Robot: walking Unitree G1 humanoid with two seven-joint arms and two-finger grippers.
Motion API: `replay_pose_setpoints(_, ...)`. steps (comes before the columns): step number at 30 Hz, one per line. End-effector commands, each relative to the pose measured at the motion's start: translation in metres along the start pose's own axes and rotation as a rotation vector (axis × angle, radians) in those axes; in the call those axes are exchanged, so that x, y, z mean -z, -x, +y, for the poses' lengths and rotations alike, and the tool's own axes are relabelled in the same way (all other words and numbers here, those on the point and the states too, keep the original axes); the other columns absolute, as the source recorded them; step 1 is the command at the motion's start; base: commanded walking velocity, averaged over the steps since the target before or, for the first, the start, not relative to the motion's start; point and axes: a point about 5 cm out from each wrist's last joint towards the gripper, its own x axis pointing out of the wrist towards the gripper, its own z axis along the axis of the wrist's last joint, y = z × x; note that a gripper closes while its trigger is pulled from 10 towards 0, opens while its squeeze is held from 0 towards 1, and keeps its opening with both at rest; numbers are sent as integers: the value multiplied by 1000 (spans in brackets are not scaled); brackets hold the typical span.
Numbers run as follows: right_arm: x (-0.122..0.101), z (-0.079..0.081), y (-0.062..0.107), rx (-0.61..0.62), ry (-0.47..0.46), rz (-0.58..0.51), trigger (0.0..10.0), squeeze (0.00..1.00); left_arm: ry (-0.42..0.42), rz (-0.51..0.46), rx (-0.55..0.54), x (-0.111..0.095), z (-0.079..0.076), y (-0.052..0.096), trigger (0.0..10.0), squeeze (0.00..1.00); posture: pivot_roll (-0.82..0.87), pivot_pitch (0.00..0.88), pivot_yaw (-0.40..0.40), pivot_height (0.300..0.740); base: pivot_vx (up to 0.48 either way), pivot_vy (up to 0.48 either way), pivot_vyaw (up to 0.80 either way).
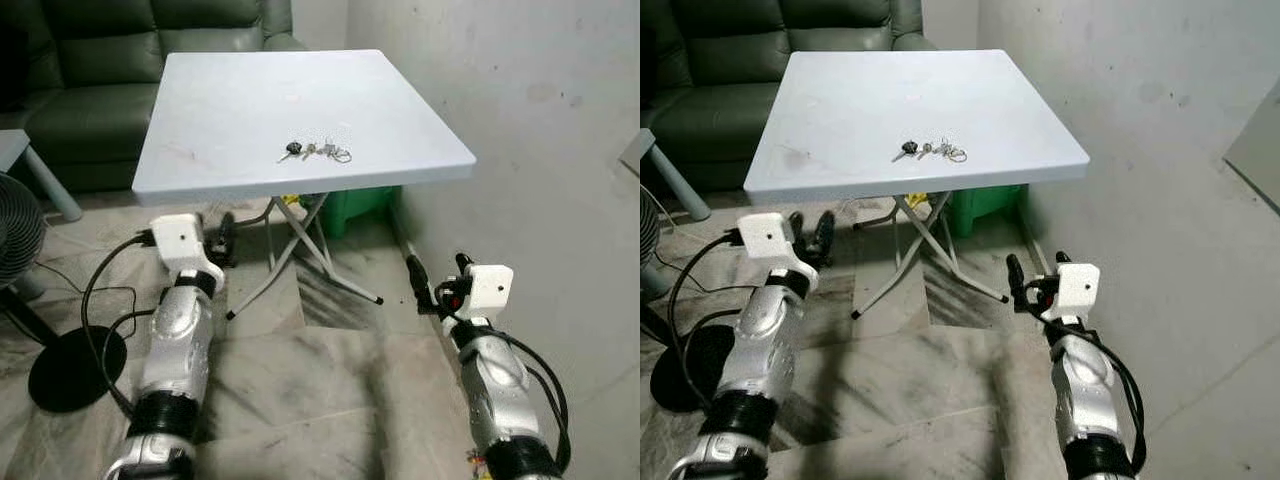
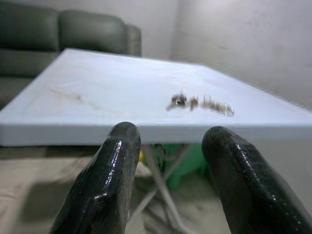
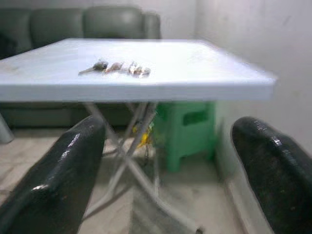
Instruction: Hang keys on a hook
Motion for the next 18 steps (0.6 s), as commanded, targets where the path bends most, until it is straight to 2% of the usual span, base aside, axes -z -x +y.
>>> replay_pose_setpoints(1, -8, 0, 0, -16, 27, -25, 10000, 0, -40, 27, 5, 4, 9, 9, 10000, 0, -151, 5, -15, 740, 0, 0, 0)
replay_pose_setpoints(4, -10, 0, 3, -6, 29, -30, 10000, 0, -115, 27, 19, 7, 14, 16, 10000, 0, -154, 3, -9, 740, 0, 0, 0)
replay_pose_setpoints(7, -7, -2, 7, 10, 49, -17, 10000, 0, -88, 74, 6, 12, 18, 16, 10000, 0, -152, 4, -9, 740, 0, 0, 0)
replay_pose_setpoints(10, -11, -2, 6, 21, 51, -24, 10000, 0, -47, 80, 31, 10, 14, 12, 10000, 0, -150, 3, -10, 740, 0, 0, 0)
replay_pose_setpoints(14, -19, 1, 0, 19, 52, -44, 10000, 0, -75, 76, 94, 7, 2, 7, 10000, 0, -148, 7, -11, 740, 0, 0, 0)
replay_pose_setpoints(18, -21, 4, -2, 8, 75, -49, 10000, 0, -80, 82, 84, 7, 1, 3, 10000, 0, -146, 10, -12, 740, 0, 0, 0)
